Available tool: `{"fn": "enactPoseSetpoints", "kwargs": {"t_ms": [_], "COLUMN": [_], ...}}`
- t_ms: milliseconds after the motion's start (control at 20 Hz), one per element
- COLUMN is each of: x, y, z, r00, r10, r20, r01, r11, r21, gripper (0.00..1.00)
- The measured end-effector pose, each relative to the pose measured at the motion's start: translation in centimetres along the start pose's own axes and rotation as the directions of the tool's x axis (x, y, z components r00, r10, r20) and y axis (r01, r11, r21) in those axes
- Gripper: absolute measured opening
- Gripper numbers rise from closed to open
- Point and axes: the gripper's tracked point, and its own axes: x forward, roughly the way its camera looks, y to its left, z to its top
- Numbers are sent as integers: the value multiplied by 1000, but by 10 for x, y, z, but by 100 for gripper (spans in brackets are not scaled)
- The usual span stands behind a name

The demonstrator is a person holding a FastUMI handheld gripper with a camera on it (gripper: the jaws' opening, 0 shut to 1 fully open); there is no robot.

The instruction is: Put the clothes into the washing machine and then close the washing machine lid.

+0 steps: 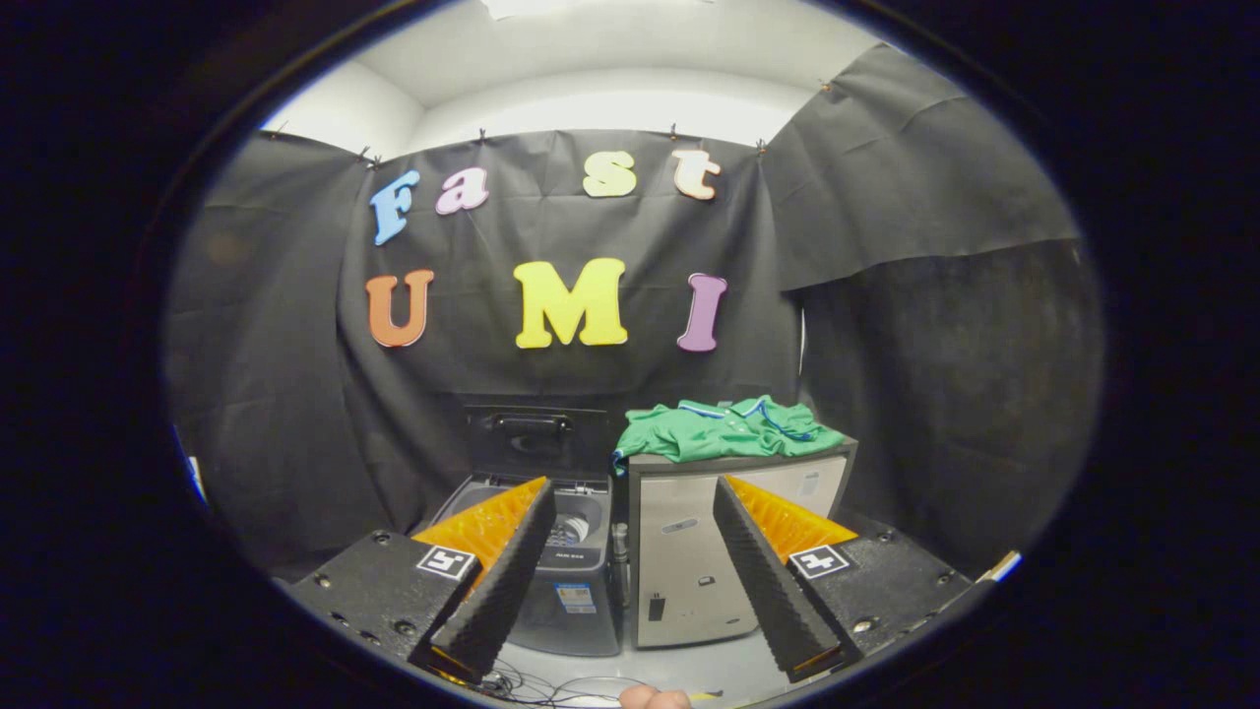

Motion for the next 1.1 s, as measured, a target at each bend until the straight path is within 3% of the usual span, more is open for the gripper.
{"fn": "enactPoseSetpoints", "kwargs": {"t_ms": [750,1100], "x": [26,65], "y": [27,19], "z": [19,42], "r00": [999,999], "r10": [38,35], "r20": [10,9], "r01": [-38,-34], "r11": [998,999], "r21": [-40,-20], "gripper": [100,100]}}
